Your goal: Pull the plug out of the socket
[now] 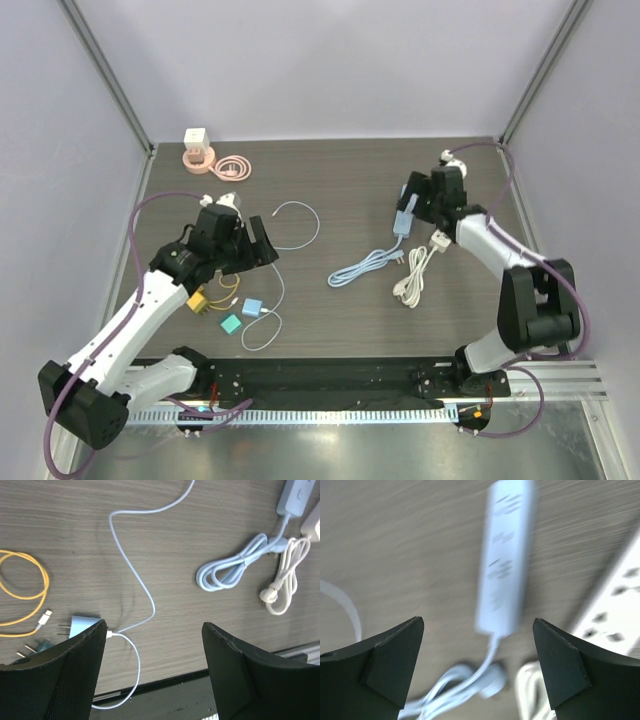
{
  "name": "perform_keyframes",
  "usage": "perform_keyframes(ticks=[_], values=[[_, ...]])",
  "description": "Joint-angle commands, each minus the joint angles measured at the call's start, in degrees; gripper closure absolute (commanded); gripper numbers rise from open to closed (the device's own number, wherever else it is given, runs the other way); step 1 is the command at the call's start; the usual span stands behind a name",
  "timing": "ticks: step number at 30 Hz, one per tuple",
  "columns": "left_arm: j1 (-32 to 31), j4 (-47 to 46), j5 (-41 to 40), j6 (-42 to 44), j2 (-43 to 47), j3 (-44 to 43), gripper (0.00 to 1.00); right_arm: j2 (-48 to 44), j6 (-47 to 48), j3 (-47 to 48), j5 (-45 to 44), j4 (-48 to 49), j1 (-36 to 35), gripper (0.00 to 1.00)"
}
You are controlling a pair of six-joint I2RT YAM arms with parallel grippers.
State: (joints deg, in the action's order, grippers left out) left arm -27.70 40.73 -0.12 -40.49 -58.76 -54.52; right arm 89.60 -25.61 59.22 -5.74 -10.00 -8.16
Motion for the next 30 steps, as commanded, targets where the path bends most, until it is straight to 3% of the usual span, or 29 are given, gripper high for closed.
perform_keyframes(ticks=[1, 2, 6, 12, 21, 30], values=[[0.37, 2.51, -4.8, -0.64, -2.4, -4.09, 0.23, -4.87, 0.38, -9.02, 3.09, 8.74, -7.02, 0.04], [0.37, 2.77, -6.11, -0.73, -3.98, -5.58, 0.23, -4.88, 0.21, -10.43, 3.19, 13.38, -10.87, 0.04], [3.69, 2.34, -4.21, -1.69, -9.68, -9.98, 0.25, 0.12, -0.15, -11.41, 5.73, 17.2, -17.65, 0.04], [10.9, 2.78, -0.14, -2.58, -20.15, -18.68, 0.29, 6.89, -7.0, -15.45, 18.48, 31.26, -21.54, 0.0], [18.82, -7.68, -3.48, -7.14, -30.44, -21.67, 0.33, 8.66, -7.18, -14.84, 17.26, 31.01, -23.3, 0.0], [19.27, -8.04, -13.57, -7.67, -44.4, -34.5, 0.31, 6.46, -6.74, -15.1, 15.05, 30.3, -23.3, 0.0]])
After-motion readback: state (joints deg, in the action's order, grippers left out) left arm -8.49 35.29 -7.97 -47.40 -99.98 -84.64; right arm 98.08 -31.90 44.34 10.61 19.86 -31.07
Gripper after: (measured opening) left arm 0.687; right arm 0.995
